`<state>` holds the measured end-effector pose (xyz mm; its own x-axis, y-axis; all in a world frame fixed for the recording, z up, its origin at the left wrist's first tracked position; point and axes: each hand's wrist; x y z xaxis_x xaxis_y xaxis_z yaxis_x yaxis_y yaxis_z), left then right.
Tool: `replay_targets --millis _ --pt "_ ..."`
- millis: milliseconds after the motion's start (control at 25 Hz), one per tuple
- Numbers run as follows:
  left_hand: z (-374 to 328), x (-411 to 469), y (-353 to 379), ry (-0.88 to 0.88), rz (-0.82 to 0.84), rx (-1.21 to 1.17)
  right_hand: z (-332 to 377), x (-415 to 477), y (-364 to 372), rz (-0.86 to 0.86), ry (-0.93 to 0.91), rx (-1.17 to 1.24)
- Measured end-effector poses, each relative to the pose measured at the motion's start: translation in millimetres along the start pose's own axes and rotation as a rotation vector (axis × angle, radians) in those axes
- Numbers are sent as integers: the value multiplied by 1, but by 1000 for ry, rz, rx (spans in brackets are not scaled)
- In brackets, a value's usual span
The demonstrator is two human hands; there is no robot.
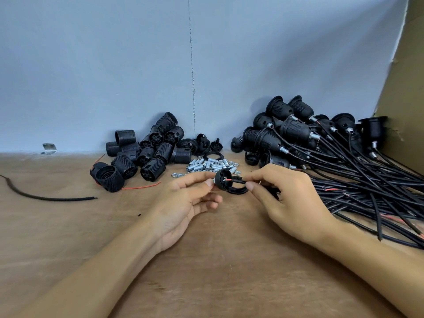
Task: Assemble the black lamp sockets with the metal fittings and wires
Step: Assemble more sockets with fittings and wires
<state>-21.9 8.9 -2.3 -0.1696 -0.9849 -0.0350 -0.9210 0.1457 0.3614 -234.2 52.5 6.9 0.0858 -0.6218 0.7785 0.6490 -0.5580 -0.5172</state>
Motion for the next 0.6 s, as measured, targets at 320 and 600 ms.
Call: replay_targets --millis 320,600 --pt "7 -8 6 197 -77 210 4 2 -1 79 -102 -51" --pt "1 -11 6 118 -38 166 4 2 -7 89 -78 24"
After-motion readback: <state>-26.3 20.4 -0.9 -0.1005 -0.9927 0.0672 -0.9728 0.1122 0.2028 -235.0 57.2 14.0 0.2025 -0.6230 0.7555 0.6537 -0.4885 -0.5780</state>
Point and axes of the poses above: each hand's wrist, its own x-axis towards the middle knuckle, its own y-axis out of the palm, z = x × y, and after that the axes turned 9 degrees about -z, right-handed
